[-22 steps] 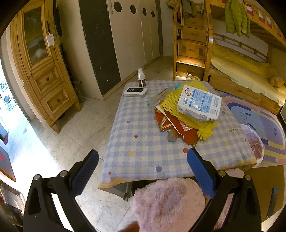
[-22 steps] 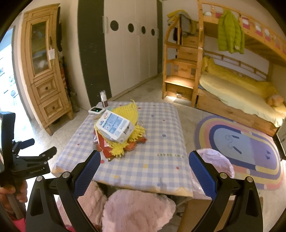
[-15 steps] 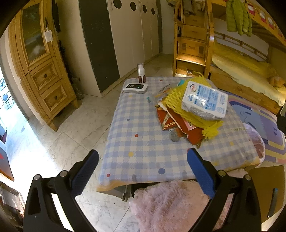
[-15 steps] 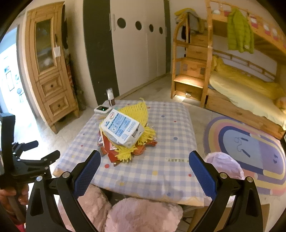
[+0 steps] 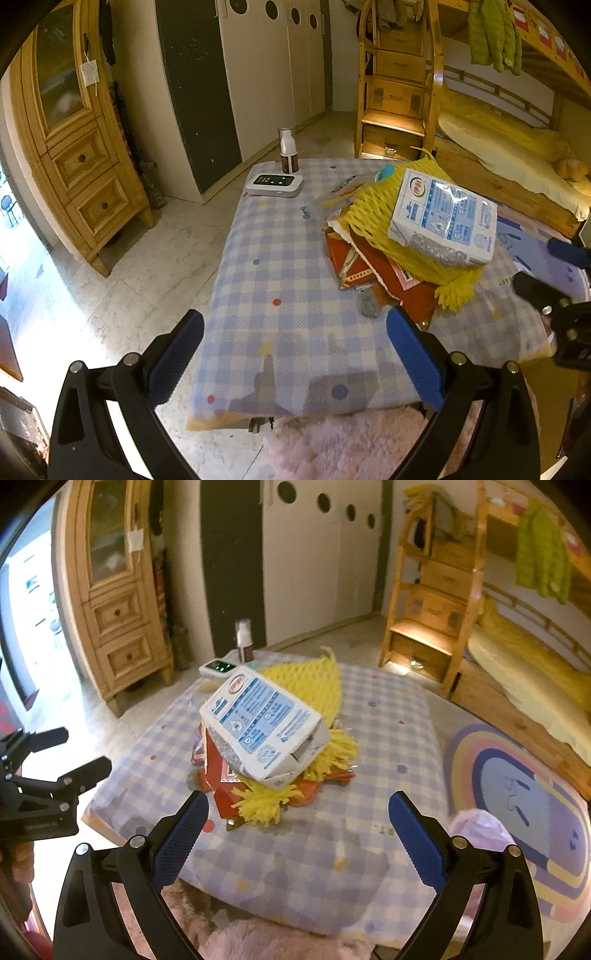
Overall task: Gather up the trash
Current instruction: 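Move the right tool to the white milk carton and close on it, then lift the white carton with the right tool while the left tool grasps a clear plastic bag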
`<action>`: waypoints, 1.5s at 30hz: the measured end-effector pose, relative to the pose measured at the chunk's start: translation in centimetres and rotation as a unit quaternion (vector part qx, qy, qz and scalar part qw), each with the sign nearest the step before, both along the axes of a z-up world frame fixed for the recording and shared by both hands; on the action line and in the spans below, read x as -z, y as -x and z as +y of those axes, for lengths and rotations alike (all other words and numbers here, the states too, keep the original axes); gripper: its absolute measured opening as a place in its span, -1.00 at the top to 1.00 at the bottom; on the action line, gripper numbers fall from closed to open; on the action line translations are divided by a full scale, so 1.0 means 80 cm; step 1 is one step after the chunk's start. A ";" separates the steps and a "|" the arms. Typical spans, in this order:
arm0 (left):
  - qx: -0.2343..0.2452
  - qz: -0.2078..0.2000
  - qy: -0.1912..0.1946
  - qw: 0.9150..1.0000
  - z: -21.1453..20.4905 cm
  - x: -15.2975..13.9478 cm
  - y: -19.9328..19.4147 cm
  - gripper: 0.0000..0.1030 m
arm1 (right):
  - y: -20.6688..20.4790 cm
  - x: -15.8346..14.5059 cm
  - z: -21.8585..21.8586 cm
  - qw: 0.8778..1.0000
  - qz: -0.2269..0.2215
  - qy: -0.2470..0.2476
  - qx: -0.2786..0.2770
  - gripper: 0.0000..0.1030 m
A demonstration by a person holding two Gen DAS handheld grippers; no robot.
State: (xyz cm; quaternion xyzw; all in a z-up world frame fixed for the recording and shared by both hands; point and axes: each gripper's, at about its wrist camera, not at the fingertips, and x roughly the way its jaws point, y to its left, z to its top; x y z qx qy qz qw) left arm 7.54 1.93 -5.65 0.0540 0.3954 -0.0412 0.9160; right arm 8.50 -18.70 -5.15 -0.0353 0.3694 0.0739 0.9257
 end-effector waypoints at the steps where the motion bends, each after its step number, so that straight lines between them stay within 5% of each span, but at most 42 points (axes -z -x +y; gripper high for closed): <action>1: 0.002 0.002 0.004 1.000 0.000 0.001 -0.004 -0.87 | -0.006 0.004 0.001 1.000 0.001 0.001 -0.002 -0.85; 13: 0.018 0.015 0.009 1.000 -0.010 0.013 -0.027 -0.87 | -0.048 0.008 0.006 0.999 -0.004 -0.039 -0.005 -0.75; 14: 0.018 0.017 0.008 1.000 -0.011 0.014 -0.027 -0.87 | -0.054 0.010 0.006 0.999 -0.001 -0.038 -0.004 -0.69; 15: 0.018 0.018 0.007 1.000 -0.011 0.016 -0.028 -0.87 | -0.058 0.012 0.007 0.999 0.000 -0.038 -0.003 -0.33; 16: 0.017 0.020 0.005 1.000 -0.011 0.018 -0.029 -0.87 | -0.064 0.016 0.008 0.999 0.008 -0.039 0.001 -0.26; 28: 0.010 0.031 0.000 0.999 -0.004 0.030 -0.022 -0.87 | -0.083 0.046 0.009 0.994 0.054 -0.099 -0.012 -0.27; 37: 0.003 0.020 -0.001 1.000 0.006 0.023 -0.007 -0.87 | -0.045 0.008 0.006 0.991 0.014 -0.130 -0.019 0.14; 45: -0.005 0.007 0.007 1.000 0.015 0.015 0.003 -0.87 | -0.007 -0.041 0.002 0.988 -0.046 -0.146 -0.027 0.21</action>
